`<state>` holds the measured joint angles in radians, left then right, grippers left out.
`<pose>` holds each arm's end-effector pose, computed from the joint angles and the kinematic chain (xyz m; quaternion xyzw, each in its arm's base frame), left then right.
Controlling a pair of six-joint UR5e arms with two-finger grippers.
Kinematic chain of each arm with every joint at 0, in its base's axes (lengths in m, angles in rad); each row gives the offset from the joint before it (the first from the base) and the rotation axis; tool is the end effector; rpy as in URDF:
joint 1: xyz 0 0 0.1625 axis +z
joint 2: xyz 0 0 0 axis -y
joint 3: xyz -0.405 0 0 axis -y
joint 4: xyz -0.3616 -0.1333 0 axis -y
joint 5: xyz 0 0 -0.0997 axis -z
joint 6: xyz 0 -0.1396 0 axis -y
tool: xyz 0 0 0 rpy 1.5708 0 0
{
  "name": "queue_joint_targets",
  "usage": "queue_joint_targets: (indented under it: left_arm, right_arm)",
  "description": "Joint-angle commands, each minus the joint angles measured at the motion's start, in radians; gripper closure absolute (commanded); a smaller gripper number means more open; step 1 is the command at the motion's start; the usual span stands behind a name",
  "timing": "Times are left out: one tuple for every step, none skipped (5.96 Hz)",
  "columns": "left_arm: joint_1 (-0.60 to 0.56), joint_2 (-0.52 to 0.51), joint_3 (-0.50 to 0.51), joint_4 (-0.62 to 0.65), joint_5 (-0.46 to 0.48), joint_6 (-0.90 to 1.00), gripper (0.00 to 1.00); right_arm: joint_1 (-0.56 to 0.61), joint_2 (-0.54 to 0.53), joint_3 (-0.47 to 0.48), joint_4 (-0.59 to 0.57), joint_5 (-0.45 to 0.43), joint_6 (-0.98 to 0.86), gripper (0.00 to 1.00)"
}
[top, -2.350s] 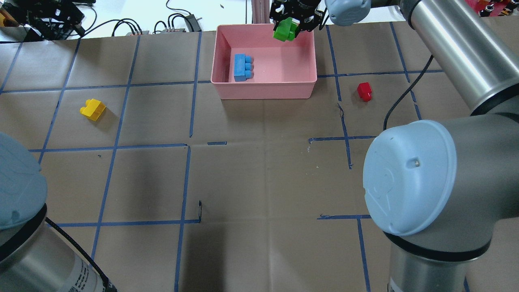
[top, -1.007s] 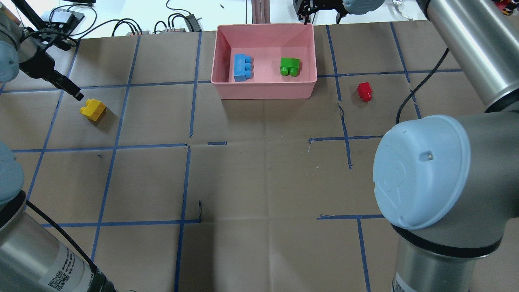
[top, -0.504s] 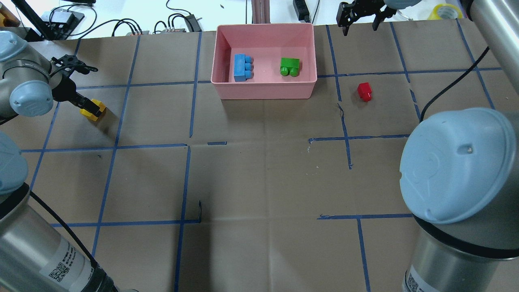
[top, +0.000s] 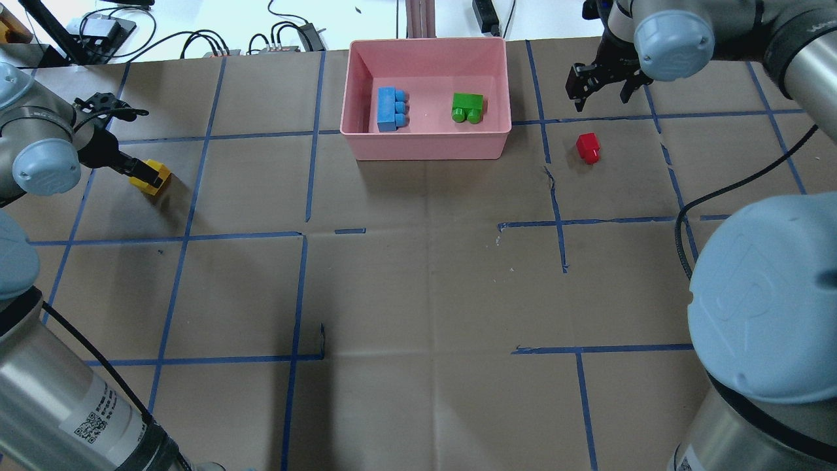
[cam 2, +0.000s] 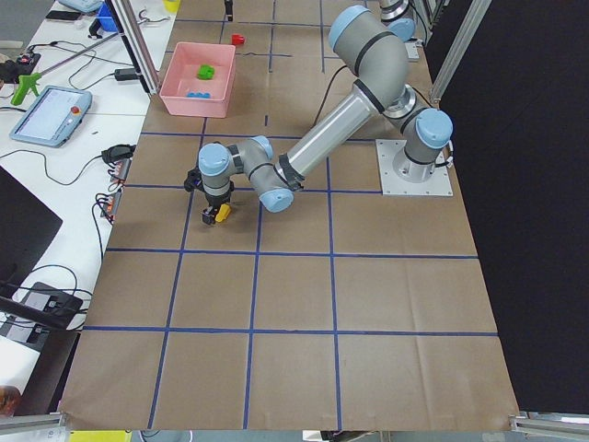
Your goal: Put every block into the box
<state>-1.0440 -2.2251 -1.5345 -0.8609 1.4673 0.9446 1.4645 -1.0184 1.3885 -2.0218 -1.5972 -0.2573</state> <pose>0.2007 -0.6389 0.1452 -0.2092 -0.9754 0.0687 0.0075 0.0588 -0.6703 0.2454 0.0748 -0.9963 0.0374 0.0203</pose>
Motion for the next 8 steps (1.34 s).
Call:
queue_joint_targets:
  left_arm:
    - [0.001, -0.004, 0.010, 0.000, -0.002, 0.000, 0.03]
    - [-0.001, -0.005, 0.011, 0.000, -0.002, -0.001, 0.03]
    - [-0.002, -0.014, 0.013, 0.002, -0.004, -0.003, 0.03]
    - [-0.001, -0.019, 0.013, 0.002, -0.034, -0.003, 0.03]
    - [-0.001, -0.019, 0.011, 0.002, -0.035, -0.004, 0.10]
    - [-0.001, -0.019, 0.013, 0.002, -0.033, -0.003, 0.25]
    - [-0.001, -0.019, 0.013, 0.002, -0.033, -0.003, 0.38]
    - [-0.001, -0.019, 0.016, 0.002, -0.033, -0.003, 0.53]
  right_arm:
    - [-0.019, 0.001, 0.105, -0.122, 0.013, -0.028, 0.11]
    - [-0.020, 0.011, 0.147, -0.197, 0.013, -0.028, 0.11]
    - [-0.021, 0.018, 0.190, -0.297, 0.029, -0.027, 0.10]
    - [-0.020, 0.050, 0.181, -0.345, 0.063, -0.025, 0.08]
    - [-0.020, 0.070, 0.176, -0.371, 0.063, -0.023, 0.08]
    - [-0.020, 0.073, 0.178, -0.386, 0.063, -0.023, 0.08]
    - [-0.020, 0.086, 0.187, -0.390, 0.063, -0.025, 0.09]
    - [-0.020, 0.090, 0.196, -0.397, 0.063, -0.027, 0.09]
